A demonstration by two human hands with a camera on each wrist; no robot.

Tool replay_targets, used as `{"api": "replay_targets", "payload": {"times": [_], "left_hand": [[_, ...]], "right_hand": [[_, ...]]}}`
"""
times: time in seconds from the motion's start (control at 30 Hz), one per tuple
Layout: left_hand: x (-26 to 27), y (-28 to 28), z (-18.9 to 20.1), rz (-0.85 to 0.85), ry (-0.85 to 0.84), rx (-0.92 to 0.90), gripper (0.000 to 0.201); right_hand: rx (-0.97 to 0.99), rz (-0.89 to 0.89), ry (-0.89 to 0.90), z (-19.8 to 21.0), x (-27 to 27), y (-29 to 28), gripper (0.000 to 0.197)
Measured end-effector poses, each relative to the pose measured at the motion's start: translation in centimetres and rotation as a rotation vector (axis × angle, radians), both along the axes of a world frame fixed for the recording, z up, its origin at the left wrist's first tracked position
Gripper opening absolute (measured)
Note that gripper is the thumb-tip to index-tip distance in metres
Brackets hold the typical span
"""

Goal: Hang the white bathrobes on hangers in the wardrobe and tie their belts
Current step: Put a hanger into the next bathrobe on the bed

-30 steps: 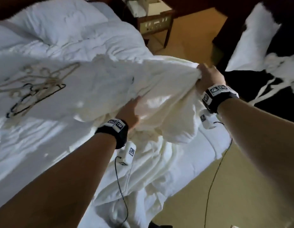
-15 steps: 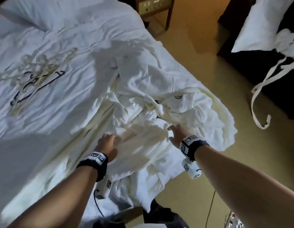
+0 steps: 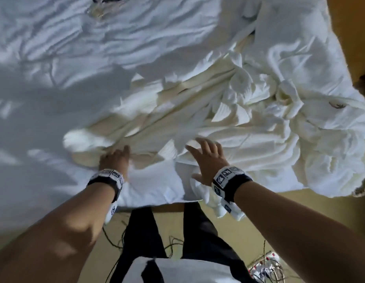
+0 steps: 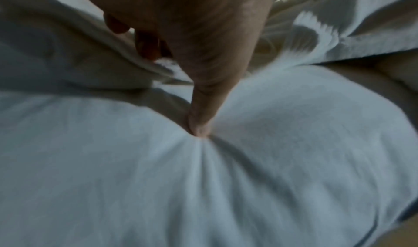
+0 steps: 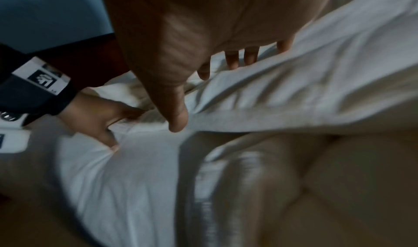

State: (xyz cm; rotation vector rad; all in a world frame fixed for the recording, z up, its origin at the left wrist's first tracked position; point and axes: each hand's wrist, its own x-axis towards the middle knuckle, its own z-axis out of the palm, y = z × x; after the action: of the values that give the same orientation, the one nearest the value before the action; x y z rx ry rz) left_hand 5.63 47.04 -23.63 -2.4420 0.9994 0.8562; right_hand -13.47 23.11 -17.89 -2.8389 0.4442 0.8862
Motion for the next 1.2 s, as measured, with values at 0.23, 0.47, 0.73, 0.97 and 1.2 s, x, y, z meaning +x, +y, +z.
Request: {"api": "replay_targets", "payload": {"times": [0.23, 0.47, 0.73, 0.97, 1.2], "left_hand": [[6.2, 2.8, 9.0, -0.145, -0.088, -0.086, 0.030], [22.6, 11.8, 25.0, -0.206, -0.515, -0.186, 0.028], [37.9, 21.4, 34.0, 0.186, -0.887, -0.256, 0.024], [35.6, 17.8, 23.2, 0.390, -0.169, -0.348, 0.029], [35.3, 13.7, 11.0, 0.911, -0.115, -0.688, 0.033]], "right_hand": [[-0.018, -0.040, 0.048, 1.7, 8.1, 6.9, 0.118], [-0.109, -0.159, -0.072, 9.3, 21.8, 7.5, 0.042], [0.237, -0.024, -0.426, 16.0, 33.8, 15.1, 0.053], [0.237, -0.087, -0.263, 9.4, 36.3, 13.3, 0.047], [0.123, -0.093, -0.185, 3.8, 44.7, 6.8, 0.046]]}}
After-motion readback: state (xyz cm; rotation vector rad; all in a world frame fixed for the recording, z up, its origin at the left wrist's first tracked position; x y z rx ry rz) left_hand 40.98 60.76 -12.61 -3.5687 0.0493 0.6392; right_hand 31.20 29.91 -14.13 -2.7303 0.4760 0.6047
